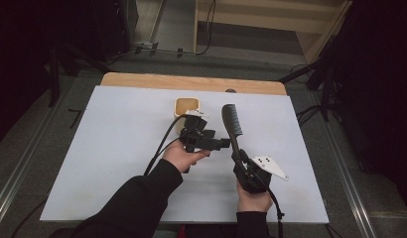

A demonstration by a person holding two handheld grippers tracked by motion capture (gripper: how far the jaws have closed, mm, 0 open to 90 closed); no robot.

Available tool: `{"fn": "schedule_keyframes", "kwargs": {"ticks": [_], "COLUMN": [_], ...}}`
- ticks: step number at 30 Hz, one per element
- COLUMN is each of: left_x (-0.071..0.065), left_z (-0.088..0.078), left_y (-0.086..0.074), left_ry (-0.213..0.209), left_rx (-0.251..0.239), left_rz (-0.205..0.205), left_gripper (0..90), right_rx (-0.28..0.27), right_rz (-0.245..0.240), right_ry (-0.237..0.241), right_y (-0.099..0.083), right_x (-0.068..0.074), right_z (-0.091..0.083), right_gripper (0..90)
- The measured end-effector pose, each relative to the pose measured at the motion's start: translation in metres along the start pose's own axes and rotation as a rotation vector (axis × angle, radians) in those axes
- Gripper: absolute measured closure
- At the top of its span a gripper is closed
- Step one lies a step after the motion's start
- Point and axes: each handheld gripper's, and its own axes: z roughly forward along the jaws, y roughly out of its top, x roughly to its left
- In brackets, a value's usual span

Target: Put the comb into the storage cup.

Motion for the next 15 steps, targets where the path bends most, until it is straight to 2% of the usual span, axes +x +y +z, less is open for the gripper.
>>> {"fn": "schedule_keyframes", "kwargs": {"ticks": [5,8,11,15], "left_x": [-0.003,-0.003,-0.003,-0.003], "left_z": [0.005,0.008,0.010,0.013], "left_y": [0.002,0.004,0.005,0.007], "left_ry": [-0.006,-0.016,-0.007,-0.011], "left_rx": [0.005,0.007,0.016,0.009], "left_rz": [-0.002,-0.018,-0.029,-0.040], "left_gripper": [22.4,22.5,22.6,22.7], "right_rx": [-0.018,-0.027,-0.035,-0.061], "right_rz": [0.037,0.057,0.083,0.093], "right_ry": [0.008,0.014,0.025,0.009], "right_y": [-0.003,-0.004,-0.005,-0.008], "right_x": [0.000,0.001,0.001,0.002], "right_z": [0.001,0.002,0.002,0.004], "right_gripper": [70.2,70.2,70.2,70.2]}}
